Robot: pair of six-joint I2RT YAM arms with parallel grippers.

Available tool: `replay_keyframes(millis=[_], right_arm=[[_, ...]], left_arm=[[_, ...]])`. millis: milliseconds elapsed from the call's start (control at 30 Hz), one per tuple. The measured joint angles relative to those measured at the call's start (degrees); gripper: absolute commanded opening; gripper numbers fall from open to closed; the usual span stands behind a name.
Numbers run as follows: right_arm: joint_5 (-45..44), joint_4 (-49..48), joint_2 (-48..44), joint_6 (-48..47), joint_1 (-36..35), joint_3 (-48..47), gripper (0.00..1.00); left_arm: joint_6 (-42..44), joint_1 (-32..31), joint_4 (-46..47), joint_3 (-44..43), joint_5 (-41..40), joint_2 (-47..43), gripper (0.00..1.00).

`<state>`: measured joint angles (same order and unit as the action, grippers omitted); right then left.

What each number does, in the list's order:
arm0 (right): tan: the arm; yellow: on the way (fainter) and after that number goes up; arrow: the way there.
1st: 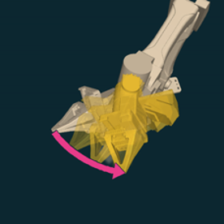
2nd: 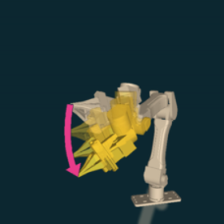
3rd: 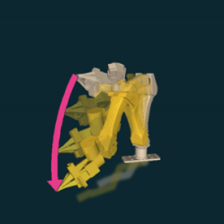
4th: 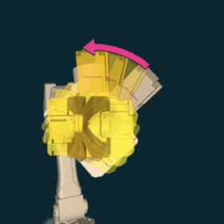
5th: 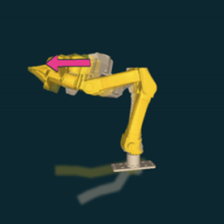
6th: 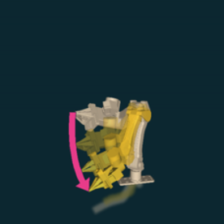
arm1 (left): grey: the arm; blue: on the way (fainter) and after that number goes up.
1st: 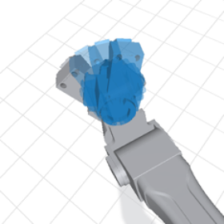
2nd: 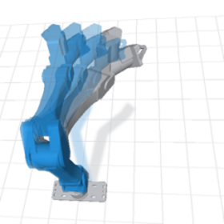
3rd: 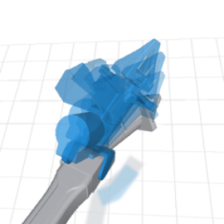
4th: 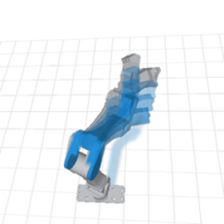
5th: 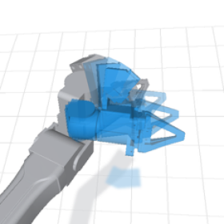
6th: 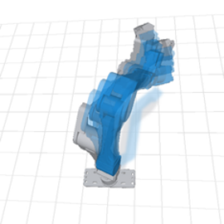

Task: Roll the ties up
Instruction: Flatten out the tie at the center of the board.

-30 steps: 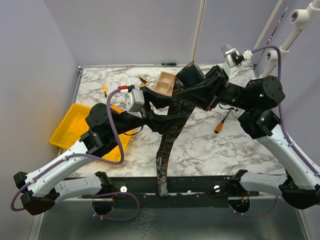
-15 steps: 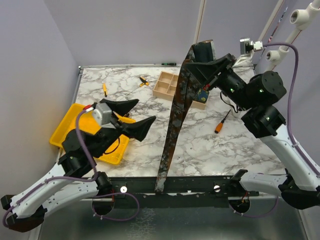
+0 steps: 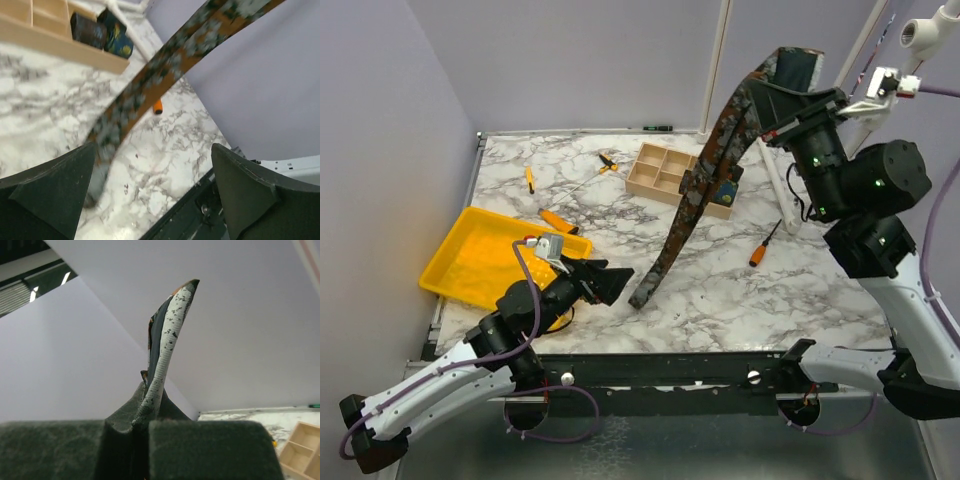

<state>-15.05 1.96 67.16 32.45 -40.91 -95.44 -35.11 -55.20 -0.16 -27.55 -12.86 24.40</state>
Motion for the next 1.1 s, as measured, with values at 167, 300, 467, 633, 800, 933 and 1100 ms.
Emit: replay_keyframes(millis=[167, 300, 467, 633, 800, 933, 1100], right_arm=[[-8.52, 0.04, -9.33, -2.58, 0.0, 10.27, 0.0], [-13.81, -0.24, -14.67, -4.04, 0.11, 18.95, 0.0], [-16.87, -0.07, -16.7, -4.66, 0.11, 25.05, 0.0], [-17.35, 0.79, -17.42, -5.03, 0.11, 28.96, 0.0], [-17.31, 1.18, -18.99, -5.09, 0.11, 31.39, 0.0], [-17.18, 1.46, -19.91, -5.35, 0.11, 32.09, 0.0], [-16.63, 2.43, -21.29, -5.97, 0.11, 33.07, 0.0]], left_arm=[[-15.15, 0.0, -2.99, 8.09, -0.39, -2.56, 0.99], [-25.03, 0.0, -3.87, 13.99, -1.01, -2.64, 0.99], [-29.55, 0.0, -2.95, 16.76, -4.13, 1.9, 0.99], [-27.76, 0.0, 1.29, 14.64, -7.23, 10.47, 0.99], [-19.71, 0.39, 2.49, 0.96, -5.92, 30.71, 0.89], [-12.46, 1.99, 2.91, -7.37, -1.6, 42.05, 0.85], [-6.58, 9.7, 2.6, -9.42, 7.19, 47.54, 0.78]])
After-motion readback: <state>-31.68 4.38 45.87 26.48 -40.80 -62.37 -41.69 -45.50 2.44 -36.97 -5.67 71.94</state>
